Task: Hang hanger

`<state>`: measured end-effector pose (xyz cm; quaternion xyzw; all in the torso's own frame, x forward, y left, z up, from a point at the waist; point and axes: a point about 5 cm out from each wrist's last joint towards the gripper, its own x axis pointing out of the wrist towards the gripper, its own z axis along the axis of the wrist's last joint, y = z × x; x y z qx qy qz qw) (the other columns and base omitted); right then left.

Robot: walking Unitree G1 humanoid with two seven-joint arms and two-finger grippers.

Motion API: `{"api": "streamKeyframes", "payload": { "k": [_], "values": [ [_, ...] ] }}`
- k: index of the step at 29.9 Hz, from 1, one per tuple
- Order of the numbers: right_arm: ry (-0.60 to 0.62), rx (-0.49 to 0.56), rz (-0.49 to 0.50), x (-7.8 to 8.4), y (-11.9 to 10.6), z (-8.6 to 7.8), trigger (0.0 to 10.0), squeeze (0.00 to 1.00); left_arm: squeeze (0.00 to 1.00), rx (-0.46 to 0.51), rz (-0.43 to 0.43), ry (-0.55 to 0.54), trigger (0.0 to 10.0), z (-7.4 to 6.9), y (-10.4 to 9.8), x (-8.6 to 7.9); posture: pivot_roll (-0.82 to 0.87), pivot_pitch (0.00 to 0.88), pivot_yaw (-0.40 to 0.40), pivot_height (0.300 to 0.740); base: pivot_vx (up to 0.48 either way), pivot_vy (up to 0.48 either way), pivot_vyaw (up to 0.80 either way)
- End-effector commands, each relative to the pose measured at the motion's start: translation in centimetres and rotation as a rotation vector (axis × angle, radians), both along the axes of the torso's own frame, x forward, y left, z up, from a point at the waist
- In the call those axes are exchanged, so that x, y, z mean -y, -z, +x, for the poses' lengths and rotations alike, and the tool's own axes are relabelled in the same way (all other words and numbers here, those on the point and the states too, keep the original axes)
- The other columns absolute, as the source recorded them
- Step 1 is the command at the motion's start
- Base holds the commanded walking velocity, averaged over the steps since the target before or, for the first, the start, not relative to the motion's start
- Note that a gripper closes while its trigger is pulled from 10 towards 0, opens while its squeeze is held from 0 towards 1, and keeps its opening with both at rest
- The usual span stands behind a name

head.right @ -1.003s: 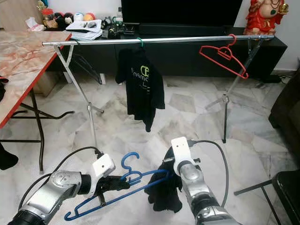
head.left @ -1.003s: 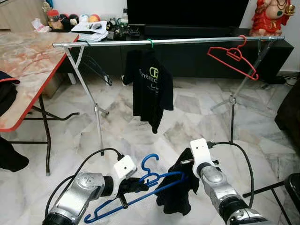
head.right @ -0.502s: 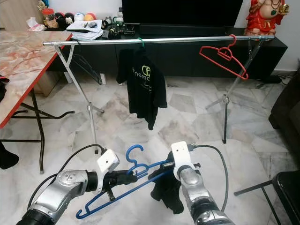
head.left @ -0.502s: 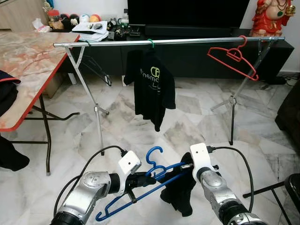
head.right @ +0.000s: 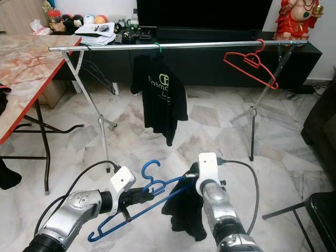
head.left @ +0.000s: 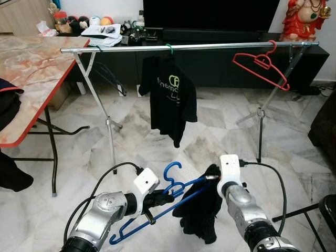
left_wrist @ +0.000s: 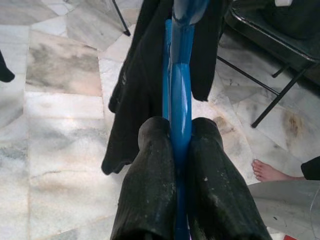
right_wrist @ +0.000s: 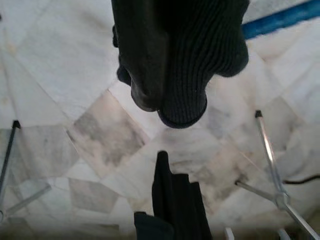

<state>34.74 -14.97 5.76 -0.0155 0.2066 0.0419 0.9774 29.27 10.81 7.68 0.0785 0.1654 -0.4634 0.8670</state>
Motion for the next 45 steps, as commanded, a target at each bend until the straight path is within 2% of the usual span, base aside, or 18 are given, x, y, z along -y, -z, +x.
{"api": "streamKeyframes", "payload": {
  "k": [1, 5, 9, 15, 18, 23, 29, 32, 37, 41, 42, 44, 45],
  "values": [
    [-0.013, 0.018, 0.034, -0.4, -0.6, 0.1, 10.0, 0.00, 0.00, 0.026, -0.003, 0.007, 10.0, 0.3, -0.5, 0.1, 0.02, 0.092, 0.006, 0.740, 0.000, 0.000, 0.00],
    [-0.046, 0.026, 0.078, -0.9, -1.3, 0.0, 10.0, 0.00, 0.00, 0.033, -0.008, 0.005, 10.0, 0.4, -0.7, 0.3, 0.01, 0.093, 0.006, 0.740, 0.000, 0.000, 0.00],
    [-0.108, -0.004, 0.080, -1.6, -1.0, -0.6, 10.0, 0.00, 0.00, 0.030, -0.015, 0.020, 10.0, 0.3, -0.7, 0.6, 0.01, 0.095, 0.006, 0.740, 0.000, 0.000, 0.00],
    [-0.101, -0.022, 0.123, -2.0, -1.2, -1.4, 10.0, 0.00, 0.00, 0.084, 0.021, -0.066, 10.0, 1.3, -0.9, 0.4, 0.01, 0.095, 0.005, 0.740, 0.000, 0.000, 0.00],
    [-0.035, -0.033, 0.112, -1.3, -1.0, -2.0, 10.0, 0.00, 0.00, 0.098, 0.081, -0.107, 10.0, 1.9, -0.7, -0.1, 0.01, 0.097, 0.007, 0.740, 0.000, 0.000, 0.00],
    [0.067, -0.043, 0.065, 0.3, -0.7, -2.1, 10.0, 0.00, 0.00, 0.080, 0.116, -0.114, 10.0, 1.7, -0.2, -0.5, 0.01, 0.099, 0.007, 0.740, 0.000, 0.000, 0.00],
    [0.057, -0.046, 0.006, 0.5, -0.8, -2.1, 10.0, 0.00, 0.00, 0.090, 0.120, -0.127, 10.0, 1.9, -0.2, -0.8, 0.01, 0.099, 0.006, 0.740, 0.000, 0.000, 0.00],
    [0.043, -0.048, 0.005, 0.2, -0.8, -2.2, 10.0, 0.00, 0.00, 0.091, 0.121, -0.127, 10.0, 1.9, -0.2, -0.8, 0.02, 0.098, 0.007, 0.740, 0.000, 0.000, 0.00],
    [-0.062, -0.031, 0.033, -1.4, -1.3, -2.3, 10.0, 0.00, 0.00, 0.090, 0.105, -0.106, 10.0, 1.9, -0.3, -0.4, 0.01, 0.099, 0.009, 0.740, 0.000, 0.000, 0.00],
    [-0.090, -0.010, 0.108, -2.2, -2.4, -2.2, 10.0, 0.00, 0.00, 0.093, 0.080, -0.083, 10.0, 1.7, -0.4, -0.1, 0.01, 0.100, 0.009, 0.740, 0.000, 0.000, 0.00],
    [-0.084, -0.006, 0.178, -2.5, -3.1, -2.1, 10.0, 0.00, 0.00, 0.095, 0.064, -0.077, 10.0, 1.6, -0.5, 0.1, 0.01, 0.100, 0.009, 0.740, 0.000, 0.000, 0.00],
    [-0.087, 0.010, 0.241, -2.9, -3.9, -2.0, 10.0, 0.00, 0.00, 0.098, 0.055, -0.076, 10.0, 1.7, -0.6, 0.2, 0.01, 0.100, 0.009, 0.740, 0.000, 0.000, 0.00],
    [-0.090, 0.019, 0.316, -3.4, -4.5, -2.0, 10.0, 0.00, 0.00, 0.099, 0.051, -0.077, 10.0, 1.7, -0.7, 0.2, 0.01, 0.100, 0.010, 0.740, 0.000, 0.000, 0.00]
  ]
}}
